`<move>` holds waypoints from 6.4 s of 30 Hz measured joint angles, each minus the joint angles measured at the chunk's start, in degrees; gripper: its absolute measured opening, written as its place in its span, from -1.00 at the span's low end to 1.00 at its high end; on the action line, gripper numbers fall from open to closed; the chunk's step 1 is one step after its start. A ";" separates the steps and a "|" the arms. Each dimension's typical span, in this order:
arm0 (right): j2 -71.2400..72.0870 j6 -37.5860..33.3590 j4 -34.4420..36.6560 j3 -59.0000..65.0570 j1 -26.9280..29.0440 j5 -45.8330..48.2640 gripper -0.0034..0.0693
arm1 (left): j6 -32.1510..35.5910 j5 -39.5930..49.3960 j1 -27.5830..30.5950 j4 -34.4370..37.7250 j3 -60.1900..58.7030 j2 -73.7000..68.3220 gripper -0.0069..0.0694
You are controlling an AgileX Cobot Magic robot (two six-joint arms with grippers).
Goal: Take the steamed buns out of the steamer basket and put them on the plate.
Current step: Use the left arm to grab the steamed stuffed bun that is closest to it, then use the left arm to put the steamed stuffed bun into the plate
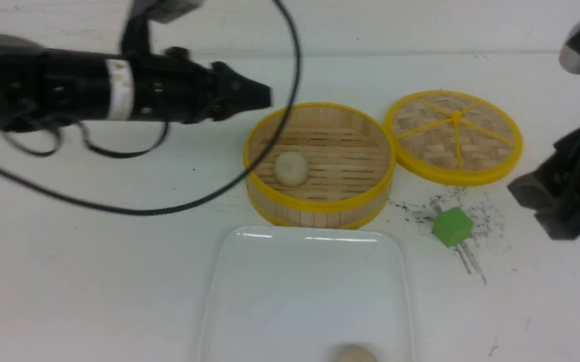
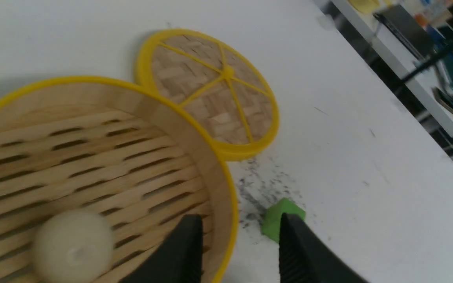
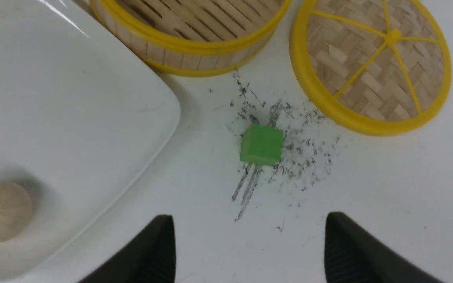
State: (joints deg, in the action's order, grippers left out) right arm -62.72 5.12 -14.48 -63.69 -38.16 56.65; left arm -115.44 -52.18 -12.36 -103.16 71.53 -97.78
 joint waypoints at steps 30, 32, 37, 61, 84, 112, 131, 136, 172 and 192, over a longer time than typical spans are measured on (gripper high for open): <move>2.34 0.11 -3.07 6.20 0.00 0.72 0.47 | -3.26 -5.29 -3.20 -0.40 3.56 -3.52 -0.10; 2.34 0.11 -3.07 6.20 0.00 -0.29 0.47 | -1.76 -5.74 -3.20 -0.40 3.56 0.19 -0.18; 2.34 0.11 -3.07 6.20 0.00 -0.87 0.47 | 2.53 -5.06 -3.20 -0.40 3.56 10.19 -0.29; 2.98 2.26 -1.49 6.27 0.00 -0.64 0.47 | 7.15 35.20 -3.20 1.14 3.51 19.56 -0.26; 3.98 2.92 -1.49 6.27 0.00 -0.42 0.47 | 51.62 107.03 -3.08 29.23 3.41 19.35 -0.25; 3.98 2.94 -0.16 6.27 0.00 -2.35 0.47 | 149.00 90.77 -10.67 116.92 3.52 15.00 -0.01; 3.98 2.94 1.33 6.27 0.00 -2.35 0.47 | 144.43 81.59 -10.73 122.51 13.64 -9.27 0.38; 3.98 2.94 1.56 6.27 0.00 -2.35 0.47 | 144.27 81.53 -10.73 123.55 16.92 -13.83 0.39; 3.98 2.94 2.61 6.27 0.00 -2.46 0.27 | 145.86 84.18 -10.78 129.38 20.20 -18.64 -0.74; 3.98 2.46 2.65 6.27 0.00 -5.68 0.22 | 130.60 119.92 -12.00 120.93 23.02 6.71 -0.74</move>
State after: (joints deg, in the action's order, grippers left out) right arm -58.73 7.58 -11.83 -57.42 -38.16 50.97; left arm 15.15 67.74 -24.36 17.77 94.55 -91.07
